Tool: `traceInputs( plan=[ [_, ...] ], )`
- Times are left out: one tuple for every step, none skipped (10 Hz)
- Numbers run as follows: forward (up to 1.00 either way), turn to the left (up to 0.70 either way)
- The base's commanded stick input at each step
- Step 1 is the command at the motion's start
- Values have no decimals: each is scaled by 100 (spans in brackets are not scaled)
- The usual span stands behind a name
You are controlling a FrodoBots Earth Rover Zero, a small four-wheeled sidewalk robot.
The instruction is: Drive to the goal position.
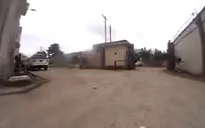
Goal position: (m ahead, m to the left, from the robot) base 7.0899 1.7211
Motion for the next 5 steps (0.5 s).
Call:
traceInputs(
  plan=[
    [30,0],
    [30,0],
    [30,0],
    [30,0],
    [30,0]
  ],
)
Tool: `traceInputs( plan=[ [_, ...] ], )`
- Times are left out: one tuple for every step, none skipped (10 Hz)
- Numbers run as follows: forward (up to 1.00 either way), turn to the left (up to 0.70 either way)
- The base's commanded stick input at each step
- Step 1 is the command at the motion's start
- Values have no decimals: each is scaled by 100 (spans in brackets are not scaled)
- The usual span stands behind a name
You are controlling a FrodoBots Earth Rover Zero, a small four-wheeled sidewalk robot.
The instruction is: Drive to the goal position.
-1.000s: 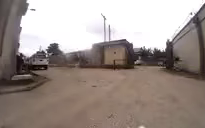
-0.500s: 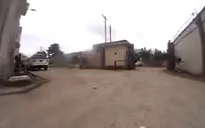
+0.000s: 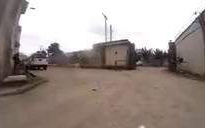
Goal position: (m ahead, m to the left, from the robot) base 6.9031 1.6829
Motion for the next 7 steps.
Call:
traceInputs(
  plan=[
    [30,0],
    [30,0],
    [30,0],
    [30,0],
    [30,0],
    [30,0],
    [30,0]
  ],
)
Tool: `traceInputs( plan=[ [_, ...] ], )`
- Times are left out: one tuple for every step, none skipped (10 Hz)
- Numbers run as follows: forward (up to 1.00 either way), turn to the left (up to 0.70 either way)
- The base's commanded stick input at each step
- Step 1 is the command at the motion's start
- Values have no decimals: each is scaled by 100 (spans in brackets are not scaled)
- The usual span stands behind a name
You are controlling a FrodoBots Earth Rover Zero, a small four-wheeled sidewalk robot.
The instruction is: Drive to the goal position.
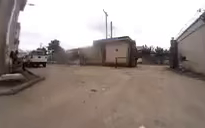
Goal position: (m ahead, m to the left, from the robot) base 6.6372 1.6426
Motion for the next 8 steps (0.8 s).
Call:
traceInputs(
  plan=[
    [30,0],
    [30,0],
    [30,0],
    [30,0],
    [30,0],
    [30,0],
    [30,0],
    [30,0]
  ],
)
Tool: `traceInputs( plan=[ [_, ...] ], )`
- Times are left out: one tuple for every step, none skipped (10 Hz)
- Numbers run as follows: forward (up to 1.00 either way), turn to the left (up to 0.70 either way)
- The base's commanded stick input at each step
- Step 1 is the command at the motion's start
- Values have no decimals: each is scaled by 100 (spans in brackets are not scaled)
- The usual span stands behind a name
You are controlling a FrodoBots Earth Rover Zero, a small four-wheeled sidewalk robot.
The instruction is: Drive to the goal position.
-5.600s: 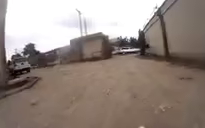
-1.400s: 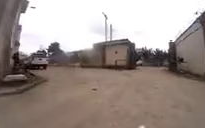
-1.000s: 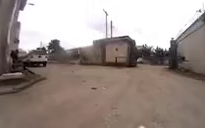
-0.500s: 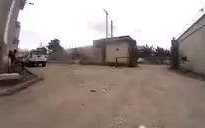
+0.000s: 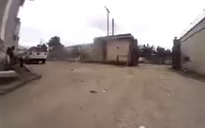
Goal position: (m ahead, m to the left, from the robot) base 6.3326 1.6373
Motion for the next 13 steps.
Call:
traceInputs(
  plan=[
    [30,0],
    [30,0],
    [30,0],
    [30,0],
    [30,0],
    [30,0],
    [30,0],
    [30,0],
    [30,0],
    [30,0],
    [30,0],
    [30,0],
    [30,0]
  ],
)
